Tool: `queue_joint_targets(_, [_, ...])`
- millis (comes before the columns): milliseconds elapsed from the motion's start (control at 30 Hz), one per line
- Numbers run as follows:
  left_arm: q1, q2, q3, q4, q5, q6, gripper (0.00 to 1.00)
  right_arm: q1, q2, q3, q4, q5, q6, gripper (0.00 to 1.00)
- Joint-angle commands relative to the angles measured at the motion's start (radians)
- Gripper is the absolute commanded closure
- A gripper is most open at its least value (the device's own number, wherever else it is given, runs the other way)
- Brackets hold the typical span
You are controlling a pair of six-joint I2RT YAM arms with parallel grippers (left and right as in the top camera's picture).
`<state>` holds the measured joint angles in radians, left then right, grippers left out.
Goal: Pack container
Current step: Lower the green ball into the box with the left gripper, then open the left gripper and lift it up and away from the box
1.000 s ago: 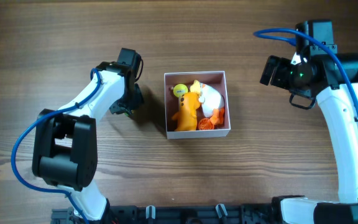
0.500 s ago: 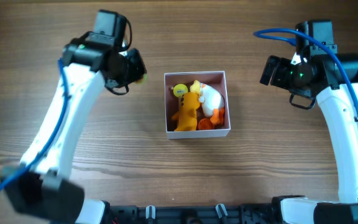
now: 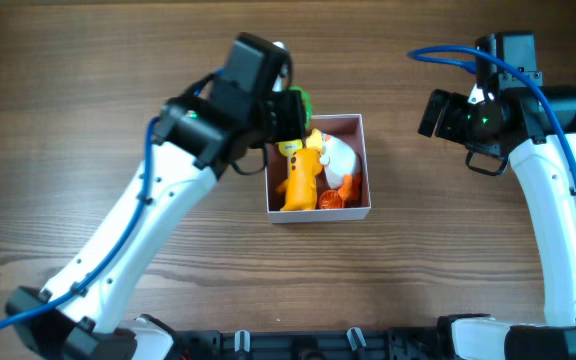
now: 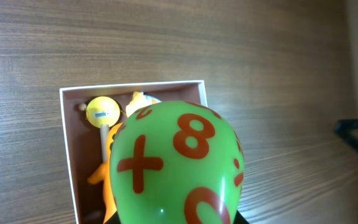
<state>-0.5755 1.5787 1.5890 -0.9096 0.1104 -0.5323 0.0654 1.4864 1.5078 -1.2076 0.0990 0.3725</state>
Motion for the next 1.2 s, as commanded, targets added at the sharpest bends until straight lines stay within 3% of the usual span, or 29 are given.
queue_joint_targets(0, [-0.047,0.069,0.008,0.005,-0.105,0.005,0.85,-0.001,-0.003,0.005,0.003,0.017,-0.006,0.0])
queue_joint_targets(167, [-0.05,0.18,0.008,0.014,-0.105,0.005,0.82,-0.001,-0.004,0.005,0.003,0.017,-0.006,0.0])
queue_joint_targets(233, [-0.05,0.22,0.008,0.036,-0.105,0.005,0.74,-0.001,-0.004,0.005,0.003,0.017,-0.005,0.0])
queue_joint_targets(333, [-0.05,0.259,0.008,0.047,-0.112,0.005,0.73,-0.001,-0.004,0.005,0.003,0.017,-0.005,0.0])
queue_joint_targets(500, [-0.05,0.277,0.008,0.027,-0.228,0.005,0.68,-0.001,-0.004,0.005,0.003,0.017,-0.006,0.0])
queue_joint_targets(700, [-0.05,0.277,0.008,-0.003,-0.24,0.005,0.62,-0.001,-0.003,0.005,0.003,0.017,-0.006,0.0])
queue_joint_targets(833, [-0.05,0.277,0.006,-0.014,-0.243,0.005,0.34,-0.001,-0.004,0.005,0.003,0.017,-0.005,0.0])
queue_joint_targets(867, [-0.05,0.277,0.006,-0.019,-0.243,0.005,0.19,-0.001,-0.004,0.005,0.003,0.017,-0.005,0.0])
queue_joint_targets(900, [-0.05,0.277,0.006,-0.024,-0.243,0.005,0.13,-0.001,-0.004,0.005,0.003,0.017,-0.006,0.0])
queue_joint_targets(1000, [-0.05,0.277,0.006,-0.03,-0.243,0.006,0.07,-0.001,-0.003,0.005,0.003,0.017,-0.005,0.0])
queue_joint_targets(1167, [-0.05,0.277,0.006,-0.026,-0.245,0.006,0.07,-0.001,-0.004,0.005,0.003,0.017,-0.005,0.0])
